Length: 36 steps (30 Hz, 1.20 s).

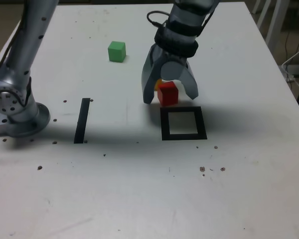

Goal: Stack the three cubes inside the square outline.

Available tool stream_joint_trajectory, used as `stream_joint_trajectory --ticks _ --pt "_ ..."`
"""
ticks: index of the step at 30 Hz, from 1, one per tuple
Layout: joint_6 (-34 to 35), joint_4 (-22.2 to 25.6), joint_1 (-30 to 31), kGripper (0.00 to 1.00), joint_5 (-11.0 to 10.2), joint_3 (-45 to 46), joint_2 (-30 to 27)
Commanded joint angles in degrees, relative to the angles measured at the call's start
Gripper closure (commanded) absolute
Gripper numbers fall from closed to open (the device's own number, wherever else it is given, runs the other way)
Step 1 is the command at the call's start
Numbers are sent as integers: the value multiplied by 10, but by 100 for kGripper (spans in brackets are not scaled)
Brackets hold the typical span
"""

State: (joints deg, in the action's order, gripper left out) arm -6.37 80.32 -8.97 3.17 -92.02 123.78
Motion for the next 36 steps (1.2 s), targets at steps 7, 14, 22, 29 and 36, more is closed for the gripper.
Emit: stream_joint_trajectory --ticks 7,14,22,29,36 --pt "-14 18 -10 14 3 -19 19" --pt "-25 37 -18 30 4 -30 36" --pt "-33 39 -19 59 -6 -41 52" --pt "-39 36 -19 69 -14 -47 52" --pt "-39 38 -16 70 -16 -46 51"
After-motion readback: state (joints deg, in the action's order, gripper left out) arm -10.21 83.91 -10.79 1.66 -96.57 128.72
